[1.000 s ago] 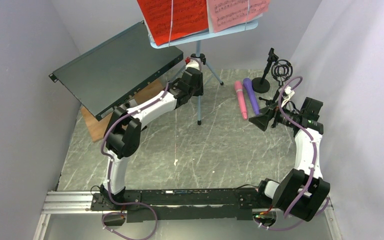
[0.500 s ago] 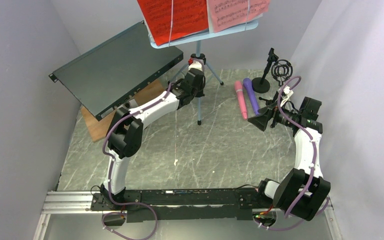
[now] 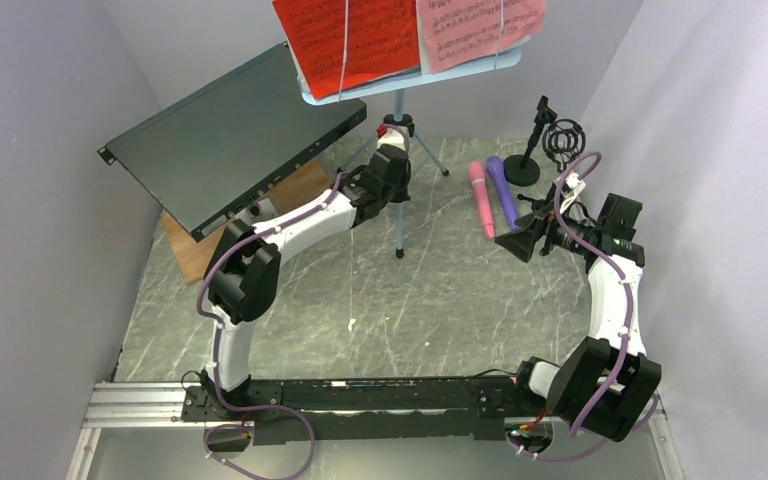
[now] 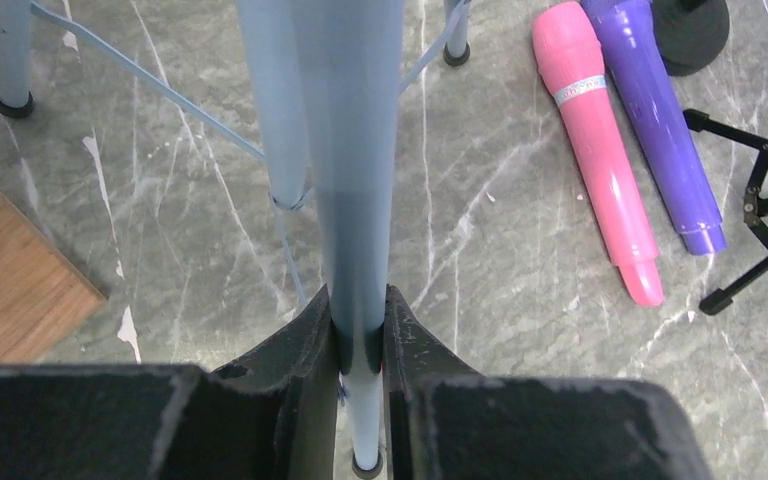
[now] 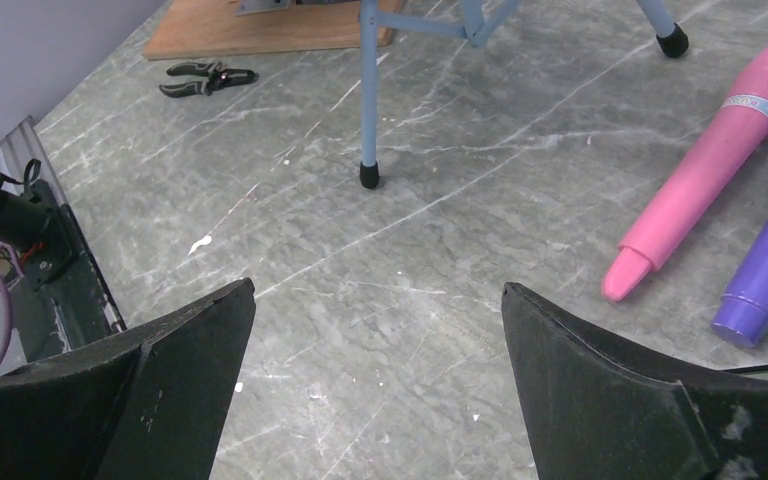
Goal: Pack up the instrument practice props
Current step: Move the music stand to the center of the board.
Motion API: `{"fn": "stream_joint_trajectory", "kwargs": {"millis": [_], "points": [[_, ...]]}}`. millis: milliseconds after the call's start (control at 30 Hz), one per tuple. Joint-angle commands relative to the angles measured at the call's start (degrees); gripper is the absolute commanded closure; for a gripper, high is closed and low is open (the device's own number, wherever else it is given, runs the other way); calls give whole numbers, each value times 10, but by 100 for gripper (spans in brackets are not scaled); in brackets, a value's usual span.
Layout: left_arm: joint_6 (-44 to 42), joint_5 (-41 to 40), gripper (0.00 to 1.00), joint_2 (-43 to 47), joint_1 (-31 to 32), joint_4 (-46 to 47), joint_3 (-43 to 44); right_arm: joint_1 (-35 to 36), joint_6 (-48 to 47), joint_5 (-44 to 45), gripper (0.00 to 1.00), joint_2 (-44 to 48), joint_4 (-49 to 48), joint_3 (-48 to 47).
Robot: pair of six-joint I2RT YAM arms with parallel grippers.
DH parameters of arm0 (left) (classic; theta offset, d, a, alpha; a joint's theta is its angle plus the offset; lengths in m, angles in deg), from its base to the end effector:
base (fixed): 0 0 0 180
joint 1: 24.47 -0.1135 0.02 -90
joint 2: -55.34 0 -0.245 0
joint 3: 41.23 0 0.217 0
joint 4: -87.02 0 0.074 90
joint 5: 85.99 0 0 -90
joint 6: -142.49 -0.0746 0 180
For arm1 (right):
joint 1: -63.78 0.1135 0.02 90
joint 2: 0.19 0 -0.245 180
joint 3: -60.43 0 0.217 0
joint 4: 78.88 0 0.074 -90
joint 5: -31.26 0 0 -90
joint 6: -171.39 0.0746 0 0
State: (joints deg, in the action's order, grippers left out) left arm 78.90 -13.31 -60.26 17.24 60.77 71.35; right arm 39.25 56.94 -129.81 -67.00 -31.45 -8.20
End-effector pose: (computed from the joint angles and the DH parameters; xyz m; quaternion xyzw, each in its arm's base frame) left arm 0.3651 -0.2956 0.2520 0.0381 0.8555 -0.1723 0.4868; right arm 0.2195 -0.0226 0.2754 -0.2190 0.7536 0.3623 0.5028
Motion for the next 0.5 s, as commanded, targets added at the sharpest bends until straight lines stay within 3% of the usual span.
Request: {"fn": "stream_joint_trajectory", "kwargs": {"millis": [0, 467], "points": [[31, 42, 98, 57, 28, 11, -15, 4, -10, -14, 4, 2, -10, -2], [48, 31, 98, 122, 88, 12, -95, 7, -11, -13, 4, 2, -10, -2]]}}
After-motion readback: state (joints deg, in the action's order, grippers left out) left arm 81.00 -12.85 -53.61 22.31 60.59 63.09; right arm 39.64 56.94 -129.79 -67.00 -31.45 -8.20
